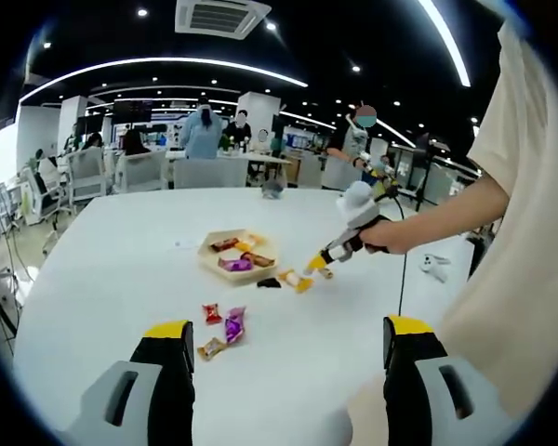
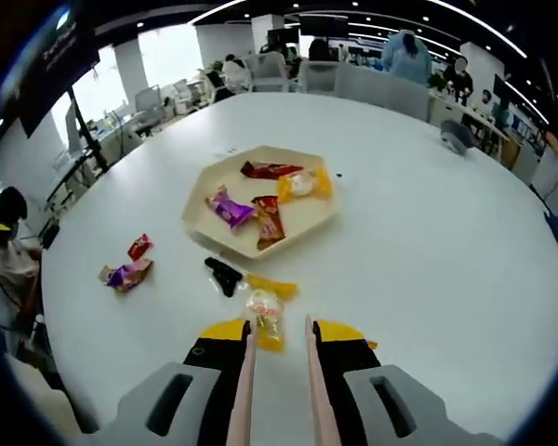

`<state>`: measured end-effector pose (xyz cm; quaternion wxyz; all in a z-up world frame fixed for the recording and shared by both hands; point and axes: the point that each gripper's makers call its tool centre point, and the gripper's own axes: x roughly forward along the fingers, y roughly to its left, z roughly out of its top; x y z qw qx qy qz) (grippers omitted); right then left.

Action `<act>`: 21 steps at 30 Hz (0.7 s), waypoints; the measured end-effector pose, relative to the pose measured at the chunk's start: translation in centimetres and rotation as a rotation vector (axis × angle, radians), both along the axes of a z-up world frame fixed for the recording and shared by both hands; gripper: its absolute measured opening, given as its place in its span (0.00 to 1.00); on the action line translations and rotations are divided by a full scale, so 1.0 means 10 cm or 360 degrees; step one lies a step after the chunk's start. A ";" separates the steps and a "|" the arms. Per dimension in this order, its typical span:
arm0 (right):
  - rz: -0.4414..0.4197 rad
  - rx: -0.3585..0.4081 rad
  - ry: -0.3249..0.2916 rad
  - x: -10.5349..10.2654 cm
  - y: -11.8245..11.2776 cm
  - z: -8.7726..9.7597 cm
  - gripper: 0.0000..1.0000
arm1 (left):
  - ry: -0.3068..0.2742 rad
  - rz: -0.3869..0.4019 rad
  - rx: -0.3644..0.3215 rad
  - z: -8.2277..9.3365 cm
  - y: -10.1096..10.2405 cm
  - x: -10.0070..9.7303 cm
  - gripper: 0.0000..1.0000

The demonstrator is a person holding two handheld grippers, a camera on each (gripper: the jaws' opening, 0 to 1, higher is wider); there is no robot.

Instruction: Place the target food into the container with the food tongs after gripping and lifting it, then release it inside without dropping or visibly crushing the food.

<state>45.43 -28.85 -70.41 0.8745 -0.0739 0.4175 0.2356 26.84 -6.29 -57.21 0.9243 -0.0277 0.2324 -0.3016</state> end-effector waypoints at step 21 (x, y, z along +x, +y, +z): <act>0.0093 -0.0036 -0.0003 0.17 0.25 -0.11 0.28 | 0.0010 0.0015 -0.0006 -0.04 0.05 0.03 0.83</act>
